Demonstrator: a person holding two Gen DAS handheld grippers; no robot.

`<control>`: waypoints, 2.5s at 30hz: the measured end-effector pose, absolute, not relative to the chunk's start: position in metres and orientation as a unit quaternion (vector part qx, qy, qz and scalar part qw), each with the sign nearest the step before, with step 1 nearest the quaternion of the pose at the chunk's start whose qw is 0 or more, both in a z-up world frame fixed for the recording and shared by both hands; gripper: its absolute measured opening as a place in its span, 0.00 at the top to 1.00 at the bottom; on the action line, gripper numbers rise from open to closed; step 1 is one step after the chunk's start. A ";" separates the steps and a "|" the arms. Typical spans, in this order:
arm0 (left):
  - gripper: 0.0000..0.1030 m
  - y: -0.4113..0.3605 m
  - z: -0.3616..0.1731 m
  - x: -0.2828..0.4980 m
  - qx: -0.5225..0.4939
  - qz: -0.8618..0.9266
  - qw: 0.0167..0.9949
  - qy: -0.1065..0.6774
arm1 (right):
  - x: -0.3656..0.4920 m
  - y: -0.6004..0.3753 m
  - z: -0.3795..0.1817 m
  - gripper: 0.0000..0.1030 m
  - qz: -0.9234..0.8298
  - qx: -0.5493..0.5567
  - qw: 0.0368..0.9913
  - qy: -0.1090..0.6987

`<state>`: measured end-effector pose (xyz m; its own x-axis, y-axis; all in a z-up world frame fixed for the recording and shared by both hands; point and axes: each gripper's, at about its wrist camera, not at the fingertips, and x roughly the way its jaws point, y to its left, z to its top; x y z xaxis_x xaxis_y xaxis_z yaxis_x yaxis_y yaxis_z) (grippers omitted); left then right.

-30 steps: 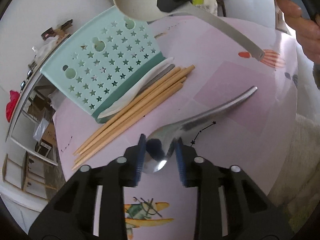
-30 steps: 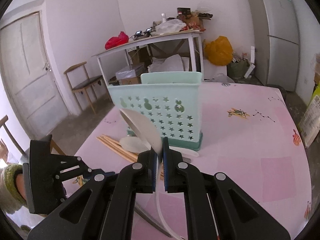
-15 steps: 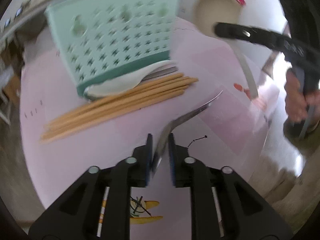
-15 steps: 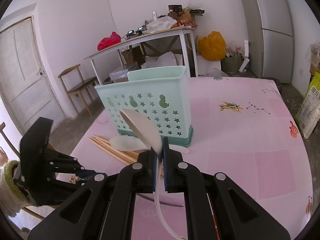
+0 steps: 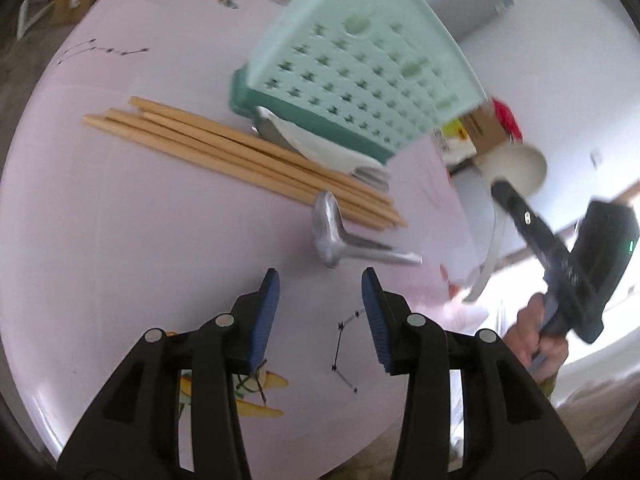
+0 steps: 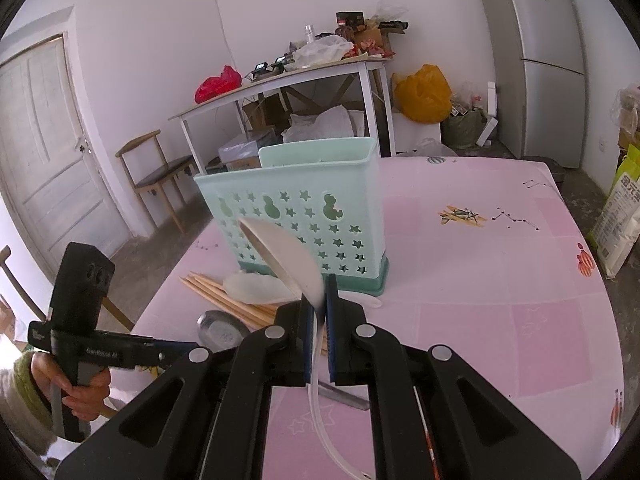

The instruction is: Organize utensils

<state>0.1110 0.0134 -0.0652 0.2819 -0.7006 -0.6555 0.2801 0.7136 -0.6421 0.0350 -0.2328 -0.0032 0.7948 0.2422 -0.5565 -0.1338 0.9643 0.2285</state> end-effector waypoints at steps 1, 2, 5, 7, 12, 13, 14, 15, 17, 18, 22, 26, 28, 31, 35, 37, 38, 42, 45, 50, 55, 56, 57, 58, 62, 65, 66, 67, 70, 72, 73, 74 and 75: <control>0.61 0.014 -0.065 0.112 -0.210 -0.310 0.777 0.506 | 0.035 -0.233 -0.003 0.94 0.099 0.088 0.943 0.304; 0.61 0.014 -0.065 0.113 -0.208 -0.304 0.781 0.504 | 0.035 -0.233 -0.003 0.94 0.099 0.089 0.944 0.303; 0.61 0.007 -0.061 0.117 -0.184 -0.291 0.798 0.494 | 0.034 -0.235 -0.003 0.94 0.099 0.092 0.944 0.302; 0.61 0.002 -0.059 0.122 -0.175 -0.285 0.805 0.489 | 0.034 -0.238 -0.003 0.94 0.099 0.095 0.944 0.302; 0.67 -0.002 -0.060 0.139 -0.197 -0.270 0.806 0.488 | 0.032 -0.243 -0.004 0.94 0.095 0.101 0.944 0.301; 0.76 -0.003 -0.061 0.141 -0.199 -0.268 0.806 0.490 | 0.031 -0.245 -0.004 0.94 0.094 0.103 0.944 0.299; 0.83 -0.005 -0.064 0.142 -0.197 -0.264 0.805 0.493 | 0.031 -0.245 -0.003 0.94 0.092 0.104 0.944 0.298; 0.86 -0.007 -0.066 0.143 -0.195 -0.260 0.806 0.494 | 0.030 -0.247 -0.002 0.94 0.091 0.105 0.945 0.297; 0.93 -0.008 -0.068 0.142 -0.193 -0.256 0.809 0.494 | 0.027 -0.249 -0.001 0.94 0.088 0.108 0.946 0.294; 0.94 -0.007 -0.066 0.140 -0.195 -0.254 0.811 0.489 | 0.026 -0.251 0.000 0.94 0.086 0.109 0.946 0.292; 0.98 0.000 -0.047 0.126 -0.189 -0.254 0.825 0.468 | 0.021 -0.254 0.005 0.94 0.081 0.108 0.950 0.282; 0.99 0.012 -0.015 0.107 -0.186 -0.256 0.842 0.438 | 0.016 -0.259 0.012 0.94 0.074 0.106 0.954 0.269; 0.99 0.020 0.006 0.096 -0.174 -0.258 0.856 0.414 | 0.015 -0.261 0.016 0.94 0.072 0.107 0.956 0.263; 0.99 0.034 0.044 0.082 -0.163 -0.259 0.878 0.369 | 0.013 -0.265 0.019 0.94 0.069 0.108 0.958 0.257; 0.99 0.053 0.100 0.073 -0.151 -0.244 0.914 0.286 | 0.011 -0.265 0.025 0.94 0.071 0.108 0.959 0.251; 0.99 0.056 0.129 0.072 -0.126 -0.229 0.937 0.233 | 0.009 -0.263 0.027 0.94 0.073 0.107 0.960 0.248; 0.99 0.054 0.138 0.073 -0.109 -0.217 0.946 0.214 | 0.009 -0.265 0.026 0.94 0.074 0.108 0.960 0.246; 0.99 0.039 0.165 0.084 -0.023 -0.178 0.971 0.157 | 0.007 -0.263 0.028 0.94 0.073 0.107 0.961 0.245; 0.99 0.016 0.165 0.101 0.058 -0.133 0.980 0.139 | 0.005 -0.263 0.028 0.94 0.071 0.106 0.961 0.245; 0.99 -0.021 0.149 0.127 0.143 -0.110 0.974 0.138 | 0.008 -0.264 0.029 0.94 0.068 0.104 0.961 0.249; 0.99 -0.042 0.122 0.149 0.177 -0.110 0.964 0.162 | 0.011 -0.264 0.027 0.94 0.069 0.102 0.960 0.253; 0.99 -0.042 0.116 0.152 0.170 -0.118 0.962 0.176 | 0.011 -0.264 0.027 0.94 0.069 0.102 0.960 0.253; 0.99 -0.040 0.110 0.153 0.157 -0.129 0.961 0.188 | 0.012 -0.264 0.027 0.94 0.070 0.102 0.959 0.253; 0.98 -0.039 0.107 0.154 0.142 -0.140 0.959 0.201 | 0.013 -0.263 0.027 0.94 0.070 0.102 0.959 0.253; 0.82 -0.025 0.097 0.168 0.044 -0.189 0.954 0.230 | 0.017 -0.261 0.029 0.94 0.071 0.101 0.960 0.251; 0.74 -0.014 0.091 0.171 -0.008 -0.203 0.950 0.236 | 0.017 -0.261 0.032 0.94 0.075 0.102 0.961 0.244; 0.72 -0.009 0.090 0.171 -0.023 -0.207 0.949 0.235 | 0.018 -0.261 0.034 0.94 0.076 0.100 0.962 0.241; 0.68 -0.002 0.089 0.169 -0.040 -0.209 0.949 0.231 | 0.019 -0.260 0.037 0.94 0.077 0.100 0.963 0.238; 0.61 0.013 0.087 0.165 -0.071 -0.205 0.952 0.218 | 0.024 -0.259 0.046 0.94 0.087 0.105 0.965 0.224; 0.58 0.027 0.086 0.159 -0.096 -0.199 0.952 0.211 | 0.026 -0.259 0.054 0.94 0.094 0.106 0.967 0.213; 0.56 0.034 0.085 0.156 -0.109 -0.196 0.952 0.209 | 0.029 -0.260 0.059 0.94 0.099 0.109 0.967 0.207; 0.54 0.037 0.084 0.153 -0.116 -0.194 0.951 0.209 | 0.031 -0.261 0.067 0.94 0.105 0.113 0.969 0.195; 0.53 0.042 0.080 0.150 -0.124 -0.191 0.951 0.210 | 0.032 -0.262 0.072 0.94 0.109 0.115 0.969 0.187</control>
<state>0.1499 0.0424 0.0802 0.8390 -0.4146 -0.3524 0.3100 0.8965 -0.3165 0.0320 -0.2617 0.0722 0.9060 0.2544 -0.3382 -0.1683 0.9498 0.2636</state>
